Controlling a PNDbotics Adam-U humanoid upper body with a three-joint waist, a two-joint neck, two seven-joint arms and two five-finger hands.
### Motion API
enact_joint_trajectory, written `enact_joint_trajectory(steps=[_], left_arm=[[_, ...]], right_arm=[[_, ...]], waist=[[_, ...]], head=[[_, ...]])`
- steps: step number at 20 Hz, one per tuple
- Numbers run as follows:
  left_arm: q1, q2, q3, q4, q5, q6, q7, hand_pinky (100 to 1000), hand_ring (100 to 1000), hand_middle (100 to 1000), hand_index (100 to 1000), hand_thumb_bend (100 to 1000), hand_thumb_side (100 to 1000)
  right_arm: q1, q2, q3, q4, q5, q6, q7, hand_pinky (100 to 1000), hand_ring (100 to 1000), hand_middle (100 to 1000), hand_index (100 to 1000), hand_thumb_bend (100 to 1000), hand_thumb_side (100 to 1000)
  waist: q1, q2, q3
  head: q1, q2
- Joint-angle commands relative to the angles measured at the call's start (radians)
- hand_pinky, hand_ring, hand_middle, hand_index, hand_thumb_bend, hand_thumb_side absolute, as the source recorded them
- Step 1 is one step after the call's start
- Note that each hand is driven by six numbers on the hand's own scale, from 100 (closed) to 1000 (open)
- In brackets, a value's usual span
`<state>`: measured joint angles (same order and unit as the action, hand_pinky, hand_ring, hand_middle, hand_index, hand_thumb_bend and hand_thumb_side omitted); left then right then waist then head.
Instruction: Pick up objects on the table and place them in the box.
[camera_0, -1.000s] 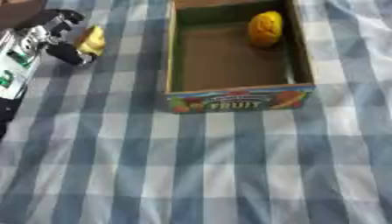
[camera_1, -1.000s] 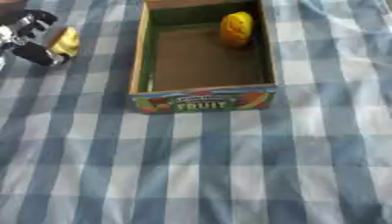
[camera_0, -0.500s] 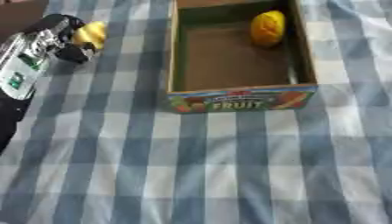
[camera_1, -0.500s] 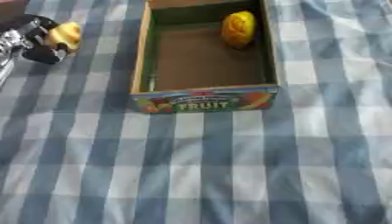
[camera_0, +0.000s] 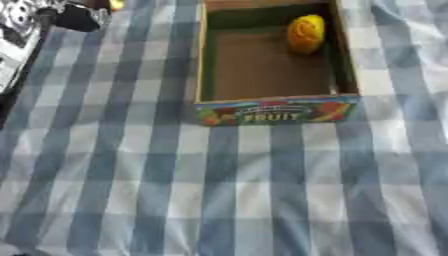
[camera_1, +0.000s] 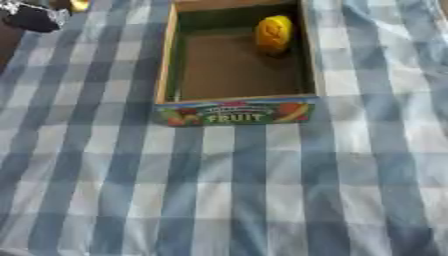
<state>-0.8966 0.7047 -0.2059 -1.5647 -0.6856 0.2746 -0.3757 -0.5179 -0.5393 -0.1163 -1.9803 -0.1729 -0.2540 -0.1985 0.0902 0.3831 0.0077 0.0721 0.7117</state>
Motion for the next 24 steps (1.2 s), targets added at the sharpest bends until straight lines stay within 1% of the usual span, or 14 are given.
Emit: enact_joint_trajectory(steps=[1, 3, 5, 7, 9, 13, 16, 19, 24], left_arm=[[-0.026, 0.036, -0.022, -0.172, -0.018, -0.026, -0.049, 745, 693, 670, 738, 100, 100], [-0.032, 0.026, -0.042, -0.258, -0.028, -0.043, -0.087, 749, 697, 674, 739, 109, 100], [-0.051, -0.008, -0.074, -0.319, -0.044, -0.063, -0.132, 751, 698, 678, 741, 121, 100], [-0.072, -0.053, -0.102, -0.347, -0.066, -0.079, -0.169, 750, 694, 676, 741, 117, 100], [-0.092, -0.119, -0.125, -0.348, -0.086, -0.087, -0.19, 745, 686, 673, 742, 100, 100], [-0.114, -0.254, -0.155, -0.278, -0.154, -0.086, -0.177, 737, 679, 668, 744, 100, 100], [-0.109, -0.325, -0.168, -0.193, -0.187, -0.078, -0.141, 732, 681, 672, 752, 100, 100], [-0.099, -0.371, -0.177, -0.109, -0.195, -0.072, -0.105, 726, 677, 670, 753, 100, 100], [-0.085, -0.418, -0.192, 0.005, -0.202, -0.07, -0.059, 722, 681, 675, 759, 100, 100]], right_arm=[[-0.007, -0.023, -0.008, -0.02, -0.001, -0.001, -0.005, 789, 881, 704, 759, 100, 651], [-0.007, -0.022, -0.01, -0.02, -0.001, -0.003, -0.008, 789, 879, 705, 760, 100, 651], [-0.009, -0.022, -0.016, -0.02, 0.0, -0.009, -0.015, 790, 877, 705, 761, 100, 646], [-0.01, -0.023, -0.022, -0.02, 0.001, -0.014, -0.024, 790, 876, 706, 762, 100, 641], [-0.015, -0.023, -0.028, -0.02, 0.003, -0.021, -0.034, 790, 873, 707, 764, 100, 625], [-0.02, -0.02, -0.032, -0.02, 0.006, -0.027, -0.044, 790, 873, 706, 763, 100, 626], [-0.024, -0.014, -0.03, -0.02, 0.004, -0.027, -0.044, 790, 873, 707, 763, 100, 629], [-0.027, -0.01, -0.028, -0.02, 0.002, -0.026, -0.042, 789, 874, 706, 763, 100, 632], [-0.032, -0.002, -0.028, -0.02, -0.002, -0.027, -0.041, 789, 874, 707, 763, 100, 634]], waist=[[-0.006, -0.033, 0.004], [-0.008, -0.039, 0.006], [-0.012, -0.047, 0.006], [-0.017, -0.052, 0.006], [-0.021, -0.057, 0.003], [-0.026, -0.058, -0.001], [-0.024, -0.058, -0.006], [-0.023, -0.056, -0.011], [-0.023, -0.053, -0.018]], head=[[-0.006, 0.005], [-0.01, 0.006], [-0.011, 0.011], [-0.012, 0.013], [-0.01, 0.016], [-0.007, 0.015], [-0.005, 0.012], [-0.005, 0.009], [-0.005, 0.006]])
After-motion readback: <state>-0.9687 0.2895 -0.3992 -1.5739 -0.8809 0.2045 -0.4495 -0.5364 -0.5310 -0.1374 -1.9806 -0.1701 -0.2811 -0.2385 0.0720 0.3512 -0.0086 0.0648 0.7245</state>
